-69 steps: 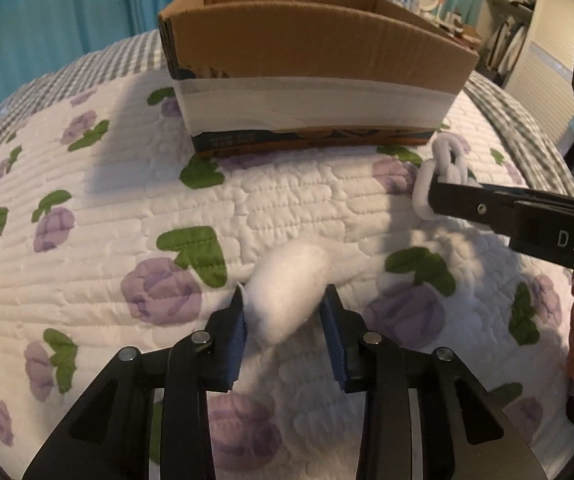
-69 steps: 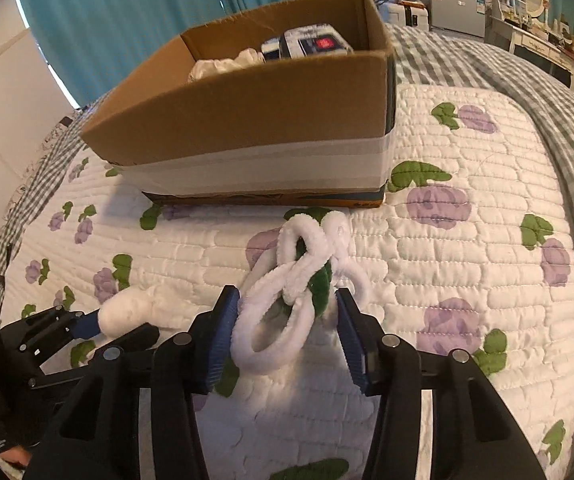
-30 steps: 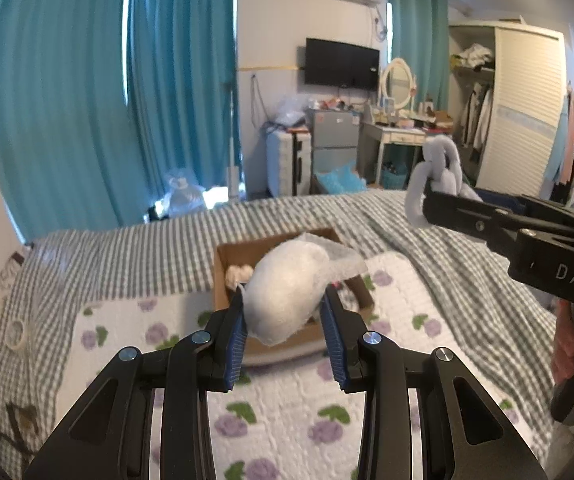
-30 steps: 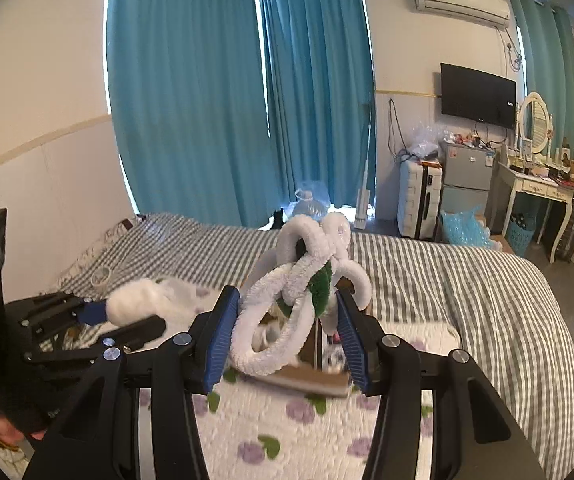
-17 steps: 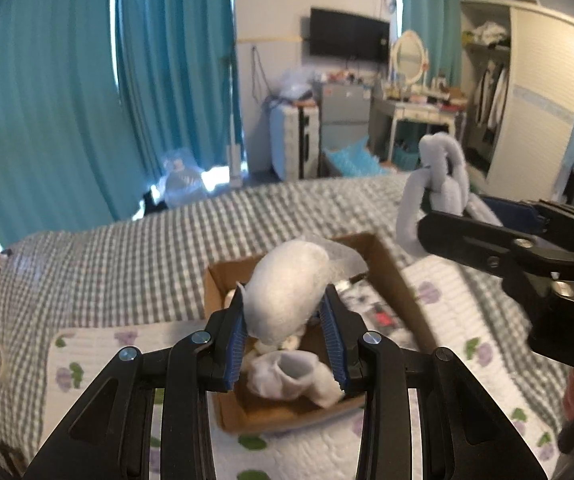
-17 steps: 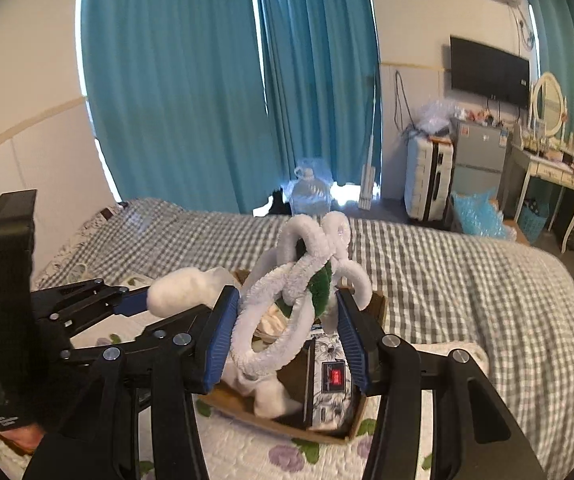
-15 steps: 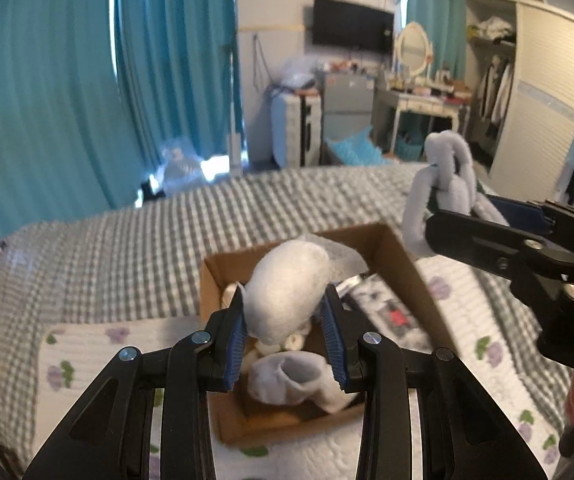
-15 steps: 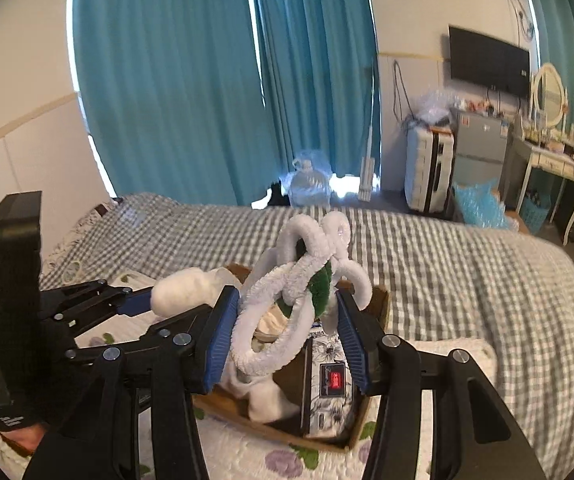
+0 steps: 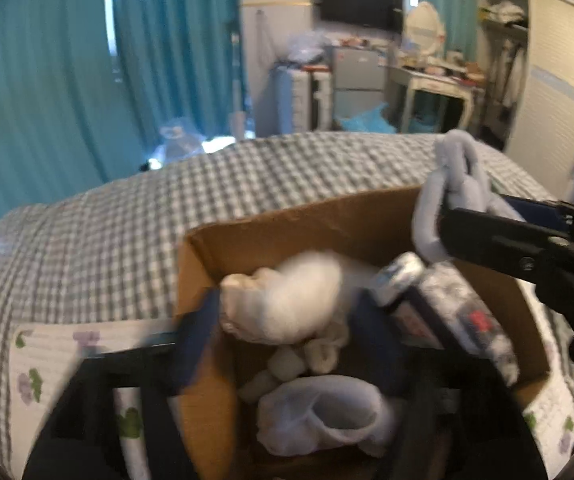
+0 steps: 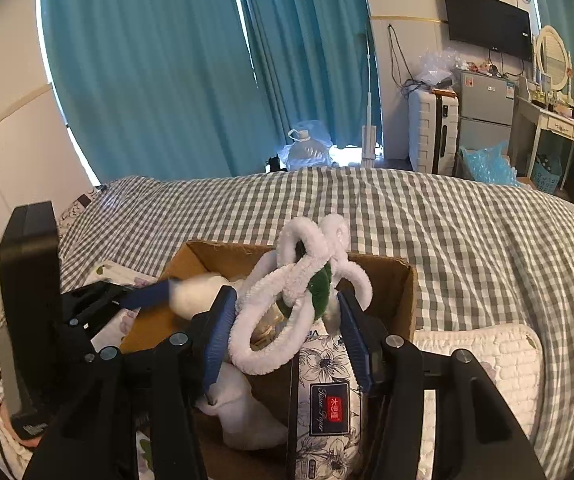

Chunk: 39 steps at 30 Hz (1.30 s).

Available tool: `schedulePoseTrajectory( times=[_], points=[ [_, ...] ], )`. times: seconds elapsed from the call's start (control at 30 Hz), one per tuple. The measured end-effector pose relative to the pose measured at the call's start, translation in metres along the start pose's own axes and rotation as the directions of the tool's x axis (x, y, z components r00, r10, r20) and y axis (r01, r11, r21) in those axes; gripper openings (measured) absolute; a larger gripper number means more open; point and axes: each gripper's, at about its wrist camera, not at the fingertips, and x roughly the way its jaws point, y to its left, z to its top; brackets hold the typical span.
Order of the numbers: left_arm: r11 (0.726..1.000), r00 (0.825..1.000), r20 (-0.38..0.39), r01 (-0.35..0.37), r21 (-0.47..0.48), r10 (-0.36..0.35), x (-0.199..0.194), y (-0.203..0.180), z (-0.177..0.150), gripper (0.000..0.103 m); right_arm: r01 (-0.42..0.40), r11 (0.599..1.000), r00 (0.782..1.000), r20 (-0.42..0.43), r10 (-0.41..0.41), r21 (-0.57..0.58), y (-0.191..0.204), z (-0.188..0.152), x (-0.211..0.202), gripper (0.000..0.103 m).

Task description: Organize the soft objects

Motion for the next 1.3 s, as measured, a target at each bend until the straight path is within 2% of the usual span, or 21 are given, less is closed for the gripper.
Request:
schedulePoseTrajectory(
  times=[0.13,0.27,0.37,0.5,0.63,0.8,0.9,1.0,1.07,1.13,1.23,1.3],
  points=[
    [1.0,0.999,0.031,-0.021,-0.019,0.022,-0.014,0.006,-0.001,0.081,-0.002,1.0,1.0,0.003,0.002,0.003,0.005,0.001,-0.001,0.057],
    [0.999,0.998,0.045,-0.031,-0.04,0.033,-0.033,0.012,0.002,0.081,0.0,1.0,1.0,0.022,0.0,0.023,0.01,0.007,-0.015,0.071],
    [0.998,0.996,0.071,-0.053,-0.043,0.055,-0.057,0.016,0.006,0.081,0.01,0.999,0.999,0.036,-0.012,0.047,0.012,0.015,-0.033,0.073],
    [0.995,0.99,0.109,-0.078,-0.056,0.084,-0.095,0.021,0.011,0.081,0.023,0.999,0.997,0.079,-0.026,0.034,0.024,0.027,-0.074,0.073],
    [0.993,0.977,0.182,-0.102,-0.062,0.112,-0.154,0.022,0.021,0.081,0.031,0.999,0.988,0.149,-0.033,0.017,0.043,0.036,-0.136,0.073],
    [0.99,0.939,0.314,-0.122,-0.069,0.137,-0.245,0.013,0.026,0.081,0.052,0.998,0.966,0.254,-0.046,-0.018,0.072,0.043,-0.224,0.08],
    [0.99,0.904,0.402,-0.122,-0.076,0.142,-0.302,0.004,0.024,0.086,0.069,0.997,0.946,0.319,-0.053,-0.039,0.087,0.04,-0.278,0.083],
    [0.991,0.861,0.49,-0.107,-0.084,0.135,-0.348,-0.003,0.019,0.086,0.088,0.995,0.918,0.392,-0.058,-0.057,0.101,0.032,-0.332,0.095],
    [0.99,0.843,0.519,-0.108,-0.091,0.14,-0.369,-0.006,0.016,0.086,0.107,0.992,0.899,0.432,-0.069,-0.064,0.106,0.025,-0.359,0.103],
    [0.989,0.829,0.54,-0.119,-0.091,0.149,-0.385,-0.012,0.015,0.086,0.125,0.99,0.873,0.482,-0.079,-0.065,0.111,0.016,-0.387,0.103],
    [0.987,0.801,0.577,-0.129,-0.094,0.16,-0.407,-0.02,0.007,0.086,0.129,0.989,0.856,0.512,-0.075,-0.071,0.114,0.006,-0.413,0.103],
    [0.986,0.789,0.592,-0.137,-0.094,0.166,-0.414,-0.024,0.002,0.087,0.104,0.992,0.855,0.517,-0.05,-0.076,0.115,-0.003,-0.426,0.103]
  ],
)
